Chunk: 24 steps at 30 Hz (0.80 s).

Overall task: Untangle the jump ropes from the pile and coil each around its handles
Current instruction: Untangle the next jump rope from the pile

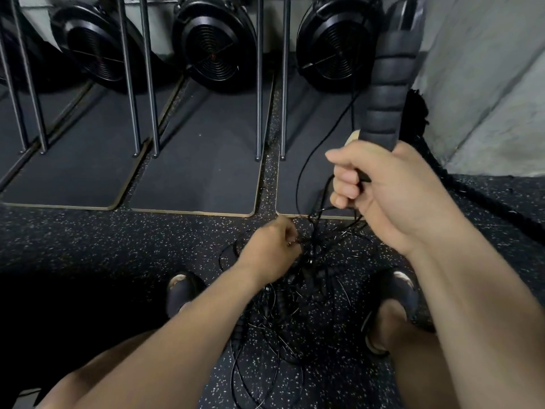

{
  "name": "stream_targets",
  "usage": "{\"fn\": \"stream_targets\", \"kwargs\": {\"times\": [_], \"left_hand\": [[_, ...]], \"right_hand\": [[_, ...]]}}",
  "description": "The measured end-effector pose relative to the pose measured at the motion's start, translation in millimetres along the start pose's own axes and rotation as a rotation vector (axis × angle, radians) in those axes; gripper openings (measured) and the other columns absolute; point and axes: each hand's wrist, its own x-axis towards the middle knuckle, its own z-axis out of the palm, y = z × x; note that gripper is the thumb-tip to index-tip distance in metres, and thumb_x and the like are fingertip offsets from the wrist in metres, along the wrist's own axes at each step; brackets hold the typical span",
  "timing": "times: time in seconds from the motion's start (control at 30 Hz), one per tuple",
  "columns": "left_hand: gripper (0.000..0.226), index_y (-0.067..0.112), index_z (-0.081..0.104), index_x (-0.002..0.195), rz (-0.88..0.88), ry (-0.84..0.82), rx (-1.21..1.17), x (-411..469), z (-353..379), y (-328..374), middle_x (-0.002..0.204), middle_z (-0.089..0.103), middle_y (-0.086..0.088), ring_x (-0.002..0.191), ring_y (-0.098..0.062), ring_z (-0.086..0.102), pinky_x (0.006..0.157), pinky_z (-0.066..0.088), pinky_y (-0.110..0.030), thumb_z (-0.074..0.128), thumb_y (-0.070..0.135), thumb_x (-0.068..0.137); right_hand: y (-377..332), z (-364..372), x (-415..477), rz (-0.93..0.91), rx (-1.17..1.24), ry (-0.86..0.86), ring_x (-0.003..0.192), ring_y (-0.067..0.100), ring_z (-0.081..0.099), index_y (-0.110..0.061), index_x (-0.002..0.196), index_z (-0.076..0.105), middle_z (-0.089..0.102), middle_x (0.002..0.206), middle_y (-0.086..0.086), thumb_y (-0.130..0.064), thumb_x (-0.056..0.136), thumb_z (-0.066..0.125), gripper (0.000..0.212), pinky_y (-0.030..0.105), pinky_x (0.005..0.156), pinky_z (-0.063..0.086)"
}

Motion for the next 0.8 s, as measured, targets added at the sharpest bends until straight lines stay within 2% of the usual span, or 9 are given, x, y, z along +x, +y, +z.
{"fn": "stream_targets", "kwargs": {"times": [0.13,0.2,0.27,0.4,0.5,0.57,0.63,0.67,0.8], "left_hand": [[0.022,0.023,0.075,0.120,0.125,0.083,-0.097,9.7,28.1,4.2,0.114,0.069,0.011,0.100,-0.007,0.064,0.089,0.046,-0.017,0.075,0.022,0.098],[0.023,0.023,0.080,0.116,0.180,0.087,-0.113,11.3,36.4,9.1,0.115,0.075,0.007,0.105,-0.010,0.069,0.096,0.051,-0.021,0.074,0.011,0.097],[0.025,0.025,0.082,0.115,0.180,0.123,-0.100,12.5,39.0,11.7,0.115,0.078,0.007,0.104,-0.010,0.071,0.097,0.054,-0.024,0.075,0.010,0.096],[0.012,0.024,0.082,0.095,0.177,0.127,-0.283,12.1,29.0,9.8,0.102,0.074,0.011,0.090,-0.006,0.070,0.089,0.056,-0.028,0.085,0.014,0.087],[0.008,0.015,0.076,0.095,0.192,-0.081,-0.450,5.8,10.4,19.7,0.107,0.078,0.012,0.097,-0.013,0.074,0.092,0.058,-0.031,0.084,0.014,0.091],[0.005,0.017,0.077,0.095,0.196,-0.159,-0.519,1.0,-0.8,27.6,0.094,0.076,0.016,0.082,-0.007,0.069,0.079,0.053,-0.022,0.081,0.020,0.096],[0.012,0.027,0.076,0.088,0.228,-0.108,-0.452,-0.9,-7.2,27.3,0.076,0.067,0.012,0.067,-0.005,0.057,0.067,0.047,-0.024,0.078,0.034,0.098],[0.011,0.030,0.077,0.090,0.239,-0.064,-0.398,-0.4,-8.4,24.2,0.076,0.069,0.010,0.067,-0.006,0.057,0.067,0.048,-0.026,0.077,0.038,0.097],[0.017,0.028,0.075,0.102,0.211,-0.031,-0.389,-2.2,-9.1,18.2,0.094,0.079,0.012,0.087,-0.005,0.074,0.084,0.059,-0.029,0.084,0.038,0.092]], "right_hand": [[-13.5,1.7,-5.6,-0.010,0.081,-0.054,0.062,0.020,0.029,-0.020,0.066,0.043,0.032,0.067,0.004,-0.005,0.100,0.063,0.042,0.033,0.056,0.040],[-18.5,2.0,-7.4,-0.018,0.093,-0.064,0.061,0.020,0.030,-0.019,0.068,0.044,0.035,0.066,0.003,-0.005,0.100,0.062,0.040,0.033,0.056,0.041],[-22.6,-2.8,-8.4,-0.029,0.087,-0.033,0.059,0.019,0.034,-0.018,0.074,0.047,0.039,0.066,0.003,-0.006,0.102,0.062,0.034,0.033,0.056,0.044],[-26.4,-17.4,-8.3,-0.034,0.081,0.041,0.058,0.018,0.037,-0.018,0.086,0.051,0.041,0.065,0.003,-0.008,0.103,0.062,0.023,0.033,0.056,0.045],[-24.7,-19.2,-8.1,-0.026,0.068,0.053,0.057,0.019,0.037,-0.019,0.084,0.052,0.041,0.065,0.003,-0.008,0.103,0.063,0.024,0.033,0.055,0.045],[-23.4,-16.1,-7.8,-0.023,0.052,0.053,0.057,0.019,0.037,-0.017,0.085,0.053,0.043,0.065,0.003,-0.007,0.102,0.063,0.022,0.034,0.055,0.046],[-22.5,-12.1,-7.8,-0.025,0.049,0.057,0.057,0.019,0.038,-0.016,0.087,0.053,0.044,0.065,0.003,-0.007,0.102,0.062,0.020,0.033,0.054,0.046],[-22.4,-11.0,-7.8,-0.027,0.049,0.060,0.057,0.019,0.038,-0.015,0.087,0.053,0.044,0.065,0.004,-0.006,0.102,0.062,0.019,0.033,0.054,0.046],[-23.1,-7.4,-9.5,-0.007,0.128,0.047,0.056,0.018,0.038,-0.016,0.085,0.053,0.046,0.066,0.004,-0.006,0.102,0.061,0.021,0.031,0.054,0.045]]}}
